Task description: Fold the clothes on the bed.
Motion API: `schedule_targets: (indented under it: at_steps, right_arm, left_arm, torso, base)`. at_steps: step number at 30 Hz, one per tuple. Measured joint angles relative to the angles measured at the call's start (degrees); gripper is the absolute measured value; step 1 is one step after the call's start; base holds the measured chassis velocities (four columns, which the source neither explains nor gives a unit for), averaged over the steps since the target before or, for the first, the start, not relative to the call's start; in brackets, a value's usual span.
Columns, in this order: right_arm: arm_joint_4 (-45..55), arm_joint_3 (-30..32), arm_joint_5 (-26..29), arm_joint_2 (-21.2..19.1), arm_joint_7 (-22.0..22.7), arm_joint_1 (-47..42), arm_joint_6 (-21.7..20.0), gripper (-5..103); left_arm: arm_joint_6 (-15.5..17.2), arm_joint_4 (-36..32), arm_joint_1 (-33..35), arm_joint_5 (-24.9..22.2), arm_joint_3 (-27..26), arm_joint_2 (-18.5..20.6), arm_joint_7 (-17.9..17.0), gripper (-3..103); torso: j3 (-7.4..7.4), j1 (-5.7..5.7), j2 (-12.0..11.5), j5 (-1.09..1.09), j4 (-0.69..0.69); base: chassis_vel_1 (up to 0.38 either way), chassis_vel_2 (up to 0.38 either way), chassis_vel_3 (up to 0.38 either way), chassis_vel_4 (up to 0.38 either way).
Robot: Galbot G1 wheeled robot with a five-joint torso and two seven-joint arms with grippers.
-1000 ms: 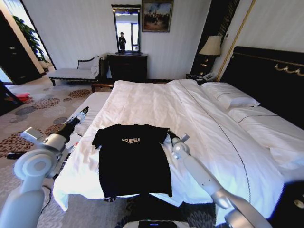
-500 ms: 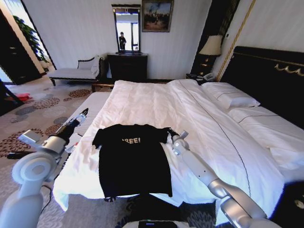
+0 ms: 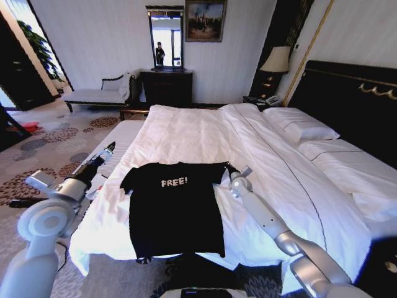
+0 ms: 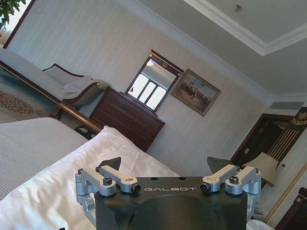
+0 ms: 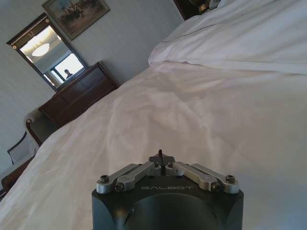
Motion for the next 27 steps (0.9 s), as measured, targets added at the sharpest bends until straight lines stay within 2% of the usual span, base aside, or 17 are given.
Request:
schedule_targets:
  at_steps: [7,10,11,12,14,17,18,19,21,24,26,27]
  right_arm:
    - [-0.5,0.0,-0.9,-0.3,-0.1,0.2,-0.1,0]
    - [0.3,0.1,-2.5,-0.7,-1.5,-0.5,0.1,0]
    - [0.8,0.3,-3.0,-0.8,-2.0,-0.7,0.2,-3]
    - [2.0,1.4,-4.0,-1.0,-1.9,-1.1,0.4,8]
    - [2.8,2.4,-4.9,-1.0,-1.0,-1.3,0.5,8]
    - [5.3,5.1,-7.4,-2.4,2.6,-2.0,1.1,24]
    - [5.3,5.1,-7.4,-2.4,2.6,-2.0,1.1,24]
    - [6.6,5.7,-7.4,-3.9,3.8,-2.4,1.1,29]
    - [8.1,6.2,-7.4,-5.2,5.0,-3.0,1.1,29]
    - [14.3,8.0,-6.8,-8.5,7.9,-5.4,1.1,45]
    - [19.4,9.4,-5.2,-10.0,9.6,-7.6,1.2,56]
    - [19.4,9.4,-5.2,-10.0,9.6,-7.6,1.2,56]
  left_arm:
    - [0.1,1.0,0.3,0.5,0.1,-0.1,0.1,100]
    - [0.7,2.9,0.3,1.8,0.3,0.0,-0.3,100]
    - [1.2,4.2,0.3,2.5,0.5,0.0,-0.6,100]
    - [2.0,6.1,0.3,2.9,0.6,0.2,-1.2,100]
    - [2.3,7.1,0.3,2.9,0.6,0.2,-1.5,100]
    - [3.0,10.3,0.8,1.7,0.6,0.2,-1.8,100]
    - [3.0,10.3,0.8,1.7,0.6,0.2,-1.8,100]
    - [3.3,11.4,1.0,1.7,0.7,0.2,-1.8,100]
    - [3.8,12.7,1.1,1.7,0.9,0.1,-1.8,100]
    - [6.9,16.9,1.6,3.7,2.4,-0.5,-2.7,100]
    - [8.3,20.0,1.6,5.9,3.8,-1.1,-3.5,100]
    - [8.3,20.0,1.6,5.9,3.8,-1.1,-3.5,100]
  torso:
    - [0.0,0.0,0.0,-0.01,0.0]
    - [0.0,0.0,0.0,0.0,-0.02]
    - [0.0,0.0,0.0,0.0,-0.02]
    - [0.0,0.0,0.0,-0.02,-0.02]
    - [0.0,0.0,0.0,-0.02,-0.01]
    - [0.0,0.0,0.0,-0.01,0.03]
    - [0.0,0.0,0.0,-0.01,0.03]
    - [0.0,0.0,0.0,-0.01,0.03]
    - [0.0,0.0,0.0,-0.02,-0.01]
    - [0.0,0.0,0.0,0.0,-0.05]
    - [0.0,0.0,0.0,-0.01,0.01]
    - [0.0,0.0,0.0,-0.01,0.01]
  base:
    - [0.0,0.0,0.0,0.0]
    - [0.0,0.0,0.0,0.0]
    - [0.0,0.0,0.0,0.0]
    - [0.0,0.0,0.0,0.0]
    - [0.0,0.0,0.0,0.0]
    - [0.0,0.0,0.0,0.0]
    - [0.0,0.0,0.0,0.0]
    - [0.0,0.0,0.0,0.0]
    - [0.0,0.0,0.0,0.0]
    - [0.0,0.0,0.0,0.0]
    - [0.0,0.0,0.0,0.0]
    - [0.0,0.0,0.0,0.0]
